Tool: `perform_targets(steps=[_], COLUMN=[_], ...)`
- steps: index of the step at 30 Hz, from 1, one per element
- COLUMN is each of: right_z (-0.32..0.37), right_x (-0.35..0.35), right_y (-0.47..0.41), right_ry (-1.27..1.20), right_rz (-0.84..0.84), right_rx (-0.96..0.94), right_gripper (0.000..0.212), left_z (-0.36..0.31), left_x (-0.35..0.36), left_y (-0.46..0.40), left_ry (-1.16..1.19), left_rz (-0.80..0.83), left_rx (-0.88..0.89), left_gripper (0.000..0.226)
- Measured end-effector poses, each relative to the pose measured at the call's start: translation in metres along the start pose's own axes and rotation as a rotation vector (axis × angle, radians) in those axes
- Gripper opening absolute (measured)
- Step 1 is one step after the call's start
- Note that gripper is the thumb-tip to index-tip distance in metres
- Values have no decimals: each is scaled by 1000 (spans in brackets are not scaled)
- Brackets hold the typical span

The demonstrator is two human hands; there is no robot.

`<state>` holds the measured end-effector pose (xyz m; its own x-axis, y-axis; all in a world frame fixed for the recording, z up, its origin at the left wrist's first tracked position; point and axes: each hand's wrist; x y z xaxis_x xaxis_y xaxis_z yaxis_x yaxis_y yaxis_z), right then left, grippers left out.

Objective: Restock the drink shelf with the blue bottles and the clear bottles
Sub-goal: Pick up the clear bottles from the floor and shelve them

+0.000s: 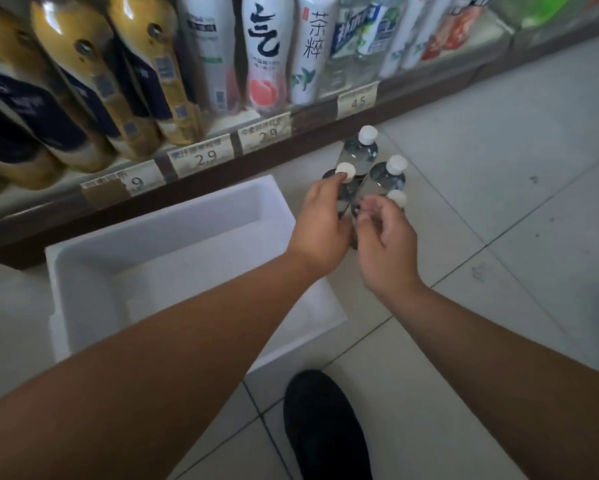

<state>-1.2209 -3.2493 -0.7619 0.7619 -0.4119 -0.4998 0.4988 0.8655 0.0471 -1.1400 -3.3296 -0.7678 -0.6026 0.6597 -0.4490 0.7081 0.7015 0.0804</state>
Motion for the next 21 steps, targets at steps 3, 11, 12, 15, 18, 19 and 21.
perform_targets(steps=[3, 11, 12, 15, 18, 19, 21], right_z=[-16, -26, -24, -16, -3, -2, 6], right_x=[-6, -12, -12, -13, -15, -16, -15], right_y=[3, -2, -2, -2, -9, -14, -21], right_ry=[51, 81, 65, 46, 34, 39, 68], right_rz=[17, 44, 52, 60, 48, 40, 43], right_rx=[36, 90, 101, 75, 27, 23, 18], right_gripper=[30, 29, 30, 30, 39, 45, 55], left_z=[2, 8, 9, 10, 4, -1, -18], left_x=[-3, -3, -2, -8, -31, -39, -63], left_y=[-31, -100, -101, -98, -83, -78, -61], left_ry=[-34, -266, -276, -303, -342, -348, -347], left_rz=[-15, 115, 97, 59, 33, 27, 21], left_rx=[-101, -255, -260, -240, -182, -156, -113], left_gripper=[73, 48, 43, 36, 28, 24, 21])
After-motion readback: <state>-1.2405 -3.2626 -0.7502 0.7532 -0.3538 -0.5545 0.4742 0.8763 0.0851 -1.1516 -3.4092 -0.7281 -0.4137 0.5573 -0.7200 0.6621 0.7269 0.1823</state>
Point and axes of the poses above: each hand's wrist, its own y-axis away from the middle knuckle, its own x-axis out of the palm, z = x × y, and after that the axes turned 12 degrees about z, right-handed
